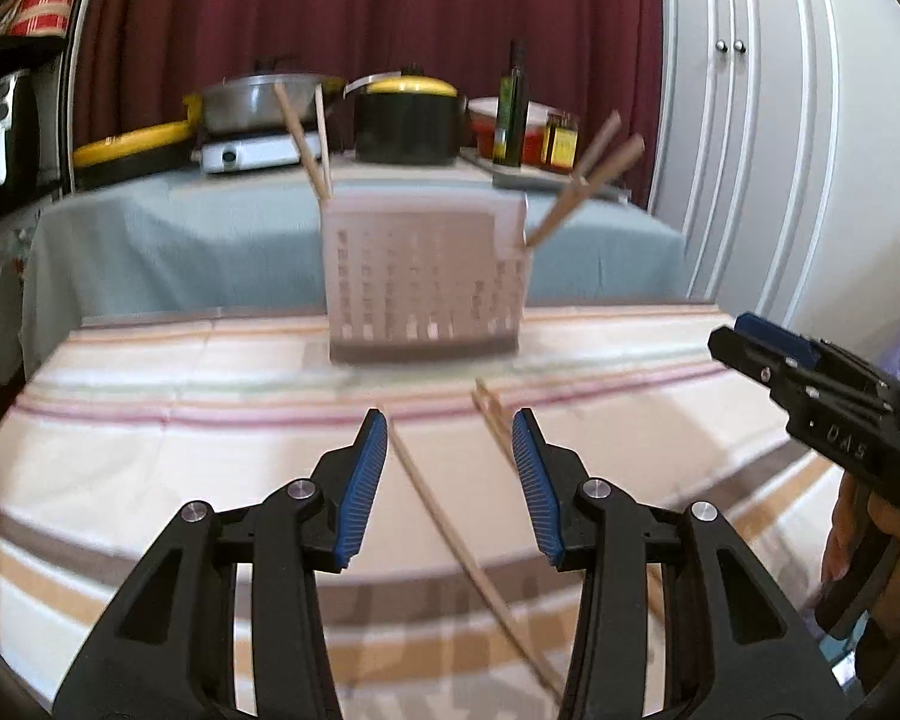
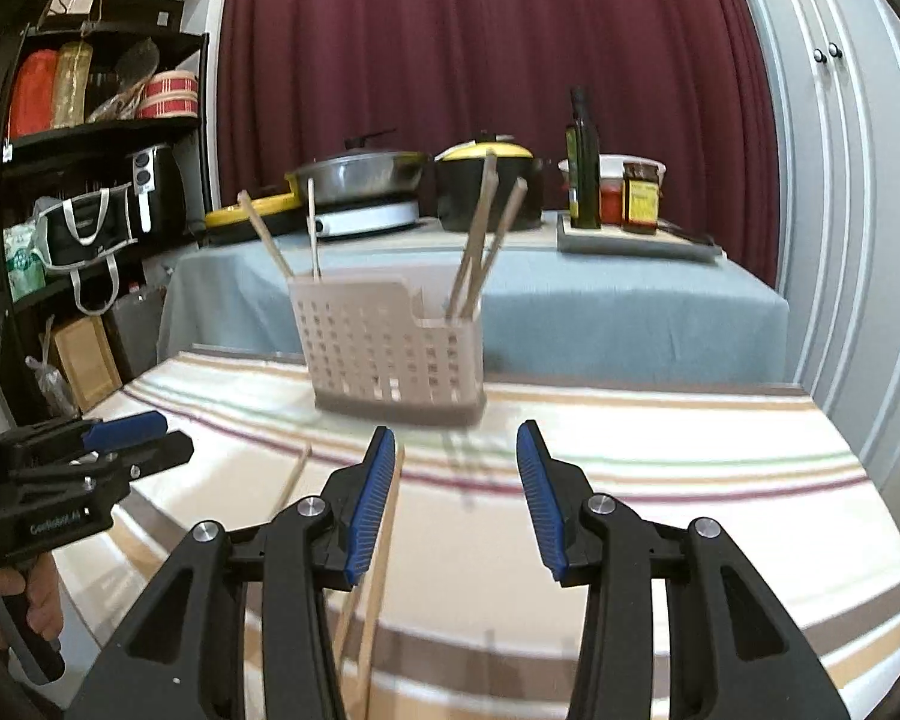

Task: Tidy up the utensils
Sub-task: 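Move both open tools back toward the remaining chopsticks, then lower the left tool onto a chopstick and close it while the right tool grasps one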

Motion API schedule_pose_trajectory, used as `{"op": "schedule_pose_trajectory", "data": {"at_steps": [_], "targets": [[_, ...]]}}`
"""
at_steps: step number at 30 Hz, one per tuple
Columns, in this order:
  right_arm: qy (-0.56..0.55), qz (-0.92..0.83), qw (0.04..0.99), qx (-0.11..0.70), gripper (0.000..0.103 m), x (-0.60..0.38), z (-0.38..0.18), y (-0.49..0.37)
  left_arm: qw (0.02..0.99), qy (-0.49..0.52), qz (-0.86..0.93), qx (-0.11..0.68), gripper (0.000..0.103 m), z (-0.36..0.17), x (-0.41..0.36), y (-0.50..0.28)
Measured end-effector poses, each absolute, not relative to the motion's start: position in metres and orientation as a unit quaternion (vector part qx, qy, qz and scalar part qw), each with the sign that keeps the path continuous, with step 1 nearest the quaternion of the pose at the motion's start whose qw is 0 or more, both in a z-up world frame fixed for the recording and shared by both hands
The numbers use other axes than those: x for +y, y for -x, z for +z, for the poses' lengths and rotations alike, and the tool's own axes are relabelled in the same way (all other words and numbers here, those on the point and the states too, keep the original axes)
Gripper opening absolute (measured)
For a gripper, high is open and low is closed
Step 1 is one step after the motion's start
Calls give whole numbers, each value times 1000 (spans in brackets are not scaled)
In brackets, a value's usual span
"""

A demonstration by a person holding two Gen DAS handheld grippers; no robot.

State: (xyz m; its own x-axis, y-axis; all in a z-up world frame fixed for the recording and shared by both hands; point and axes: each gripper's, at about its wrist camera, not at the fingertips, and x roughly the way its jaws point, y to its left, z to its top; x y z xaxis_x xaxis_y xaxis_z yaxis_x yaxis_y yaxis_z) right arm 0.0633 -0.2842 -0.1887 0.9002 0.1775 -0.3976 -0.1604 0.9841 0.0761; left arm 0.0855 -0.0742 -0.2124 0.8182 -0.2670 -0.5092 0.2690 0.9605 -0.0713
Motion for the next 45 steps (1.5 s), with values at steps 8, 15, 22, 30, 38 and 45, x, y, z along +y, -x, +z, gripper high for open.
{"op": "schedule_pose_trajectory", "data": {"at_steps": [8,15,22,30,38,45], "targets": [[-19,82,972,221,43,-286,-212,-40,941,-4,-148,304,43,-259,-88,-52],[-18,80,970,227,43,-286,-224,-26,931,-13,-161,327,43,-286,-101,-41],[-18,82,970,227,43,-282,-231,-21,930,-13,-154,334,43,-292,-98,-35],[-17,89,968,232,43,-279,-241,-16,932,-17,-147,332,34,-292,-90,-30],[-12,106,964,245,43,-268,-256,-11,932,-15,-145,331,18,-292,-82,-32],[1,122,957,263,39,-255,-273,-12,932,-15,-145,331,11,-292,-77,-33]]}}
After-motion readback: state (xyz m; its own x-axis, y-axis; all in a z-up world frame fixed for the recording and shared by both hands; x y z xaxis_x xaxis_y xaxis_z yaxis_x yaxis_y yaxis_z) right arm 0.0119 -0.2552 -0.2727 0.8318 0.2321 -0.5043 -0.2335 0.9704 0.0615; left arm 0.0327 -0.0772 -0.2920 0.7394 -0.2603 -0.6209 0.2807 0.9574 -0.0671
